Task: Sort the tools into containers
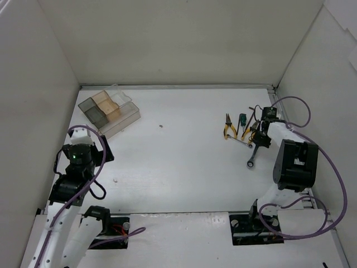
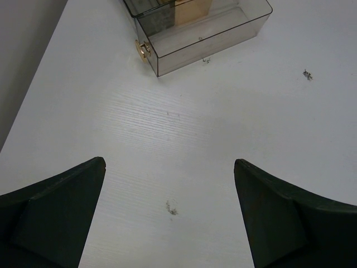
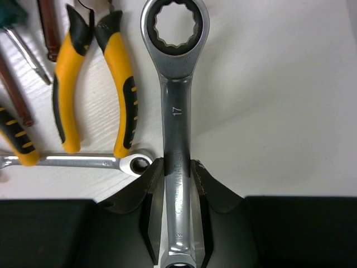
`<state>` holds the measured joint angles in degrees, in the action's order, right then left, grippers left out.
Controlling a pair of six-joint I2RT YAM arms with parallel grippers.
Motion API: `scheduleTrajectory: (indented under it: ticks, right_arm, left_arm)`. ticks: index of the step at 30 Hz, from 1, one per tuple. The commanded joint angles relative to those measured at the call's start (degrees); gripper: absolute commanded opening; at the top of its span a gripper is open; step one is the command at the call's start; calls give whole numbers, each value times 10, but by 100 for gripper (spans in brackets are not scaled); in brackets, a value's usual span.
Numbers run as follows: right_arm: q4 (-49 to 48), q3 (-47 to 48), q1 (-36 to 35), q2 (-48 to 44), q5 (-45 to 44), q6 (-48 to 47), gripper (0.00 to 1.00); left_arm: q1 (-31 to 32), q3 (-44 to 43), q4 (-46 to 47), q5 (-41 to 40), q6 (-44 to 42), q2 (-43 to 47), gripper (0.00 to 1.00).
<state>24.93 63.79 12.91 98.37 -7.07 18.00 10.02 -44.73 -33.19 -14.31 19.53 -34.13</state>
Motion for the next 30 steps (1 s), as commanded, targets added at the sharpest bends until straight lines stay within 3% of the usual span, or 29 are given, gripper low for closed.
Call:
scheduleTrajectory:
  ticks: [1, 13, 23, 26, 30]
  right_arm:
    - [-21, 4, 5, -66, -24, 0, 0]
    - [-43, -13, -18, -143, 24, -6, 0]
    - [-71, 15, -140, -229, 137, -52, 0]
    - [-73, 29, -183, -241, 177, -51, 0]
    - [-74, 48, -226, -243, 217, -53, 0]
  left_arm:
    - [2, -29, 24, 16, -13, -6, 95]
    - [2, -31, 28, 37, -7, -2, 96]
    - [2, -33, 99, 203, 7, -12, 94]
    - [2, -40, 140, 237, 38, -23, 88]
    - [8, -50, 210, 264, 88, -51, 87]
